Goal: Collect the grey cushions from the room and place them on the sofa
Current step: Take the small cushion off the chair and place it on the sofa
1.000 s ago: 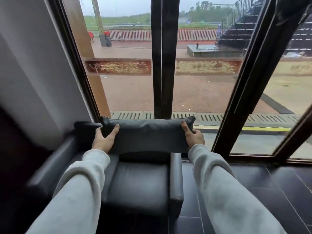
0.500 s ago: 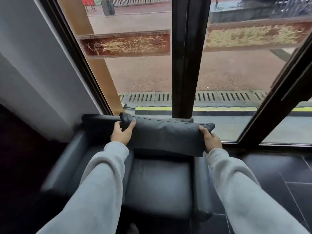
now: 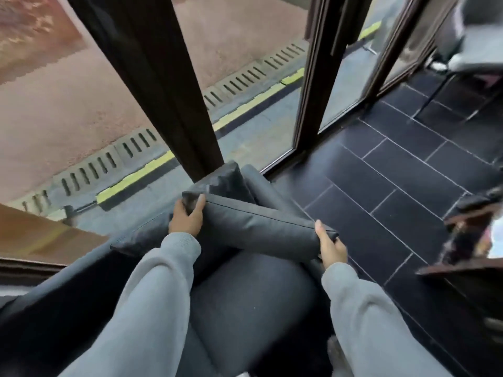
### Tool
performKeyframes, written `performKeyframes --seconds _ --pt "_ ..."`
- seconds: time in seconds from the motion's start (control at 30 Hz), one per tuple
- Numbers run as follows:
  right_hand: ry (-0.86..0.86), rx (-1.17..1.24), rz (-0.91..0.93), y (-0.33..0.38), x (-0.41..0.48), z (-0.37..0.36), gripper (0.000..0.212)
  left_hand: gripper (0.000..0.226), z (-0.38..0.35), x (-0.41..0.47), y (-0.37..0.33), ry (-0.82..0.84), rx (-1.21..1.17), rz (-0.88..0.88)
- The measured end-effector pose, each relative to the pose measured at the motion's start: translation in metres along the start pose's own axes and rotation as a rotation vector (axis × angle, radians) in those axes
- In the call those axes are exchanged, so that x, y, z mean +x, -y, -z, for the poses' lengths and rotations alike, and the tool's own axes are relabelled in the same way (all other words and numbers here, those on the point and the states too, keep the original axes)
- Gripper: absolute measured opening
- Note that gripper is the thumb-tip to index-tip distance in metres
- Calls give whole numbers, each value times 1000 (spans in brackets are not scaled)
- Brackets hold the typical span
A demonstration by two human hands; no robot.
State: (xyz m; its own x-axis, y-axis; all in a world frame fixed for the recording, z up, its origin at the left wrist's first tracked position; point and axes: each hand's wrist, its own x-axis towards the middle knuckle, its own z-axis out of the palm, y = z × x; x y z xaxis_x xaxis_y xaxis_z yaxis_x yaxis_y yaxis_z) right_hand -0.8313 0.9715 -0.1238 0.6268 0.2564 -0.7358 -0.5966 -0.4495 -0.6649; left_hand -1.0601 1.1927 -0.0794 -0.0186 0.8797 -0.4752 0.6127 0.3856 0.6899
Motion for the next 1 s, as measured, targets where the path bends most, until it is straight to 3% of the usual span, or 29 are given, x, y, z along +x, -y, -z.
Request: performKeyframes --seconds 0.07,0.23,0.33,0.43,0.53,0.67,0.83,1.0 --pt "-85 55 -59 -34 7 7 108 75 -28 19 13 134 43 -21" --pt "-258 160 -143 -109 32 29 113 40 -97 47 54 352 60 -41" --pt "-301 197 -152 -148 48 34 92 33 -136 63 79 451 75 -64" --pt "-335 250 -119 -180 68 27 66 58 -172 88 100 506 123 -71" --pt "-388 328 -105 -206 91 18 43 51 -202 115 117 563 143 -87" --pt "-482 414 -129 -245 117 6 33 39 -244 141 142 596 114 -150" --pt "-485 407 -104 -263 148 -13 33 35 -262 163 161 601 103 -200" --pt "-517 337 -94 -268 169 -24 59 30 -278 181 163 537 43 -291"
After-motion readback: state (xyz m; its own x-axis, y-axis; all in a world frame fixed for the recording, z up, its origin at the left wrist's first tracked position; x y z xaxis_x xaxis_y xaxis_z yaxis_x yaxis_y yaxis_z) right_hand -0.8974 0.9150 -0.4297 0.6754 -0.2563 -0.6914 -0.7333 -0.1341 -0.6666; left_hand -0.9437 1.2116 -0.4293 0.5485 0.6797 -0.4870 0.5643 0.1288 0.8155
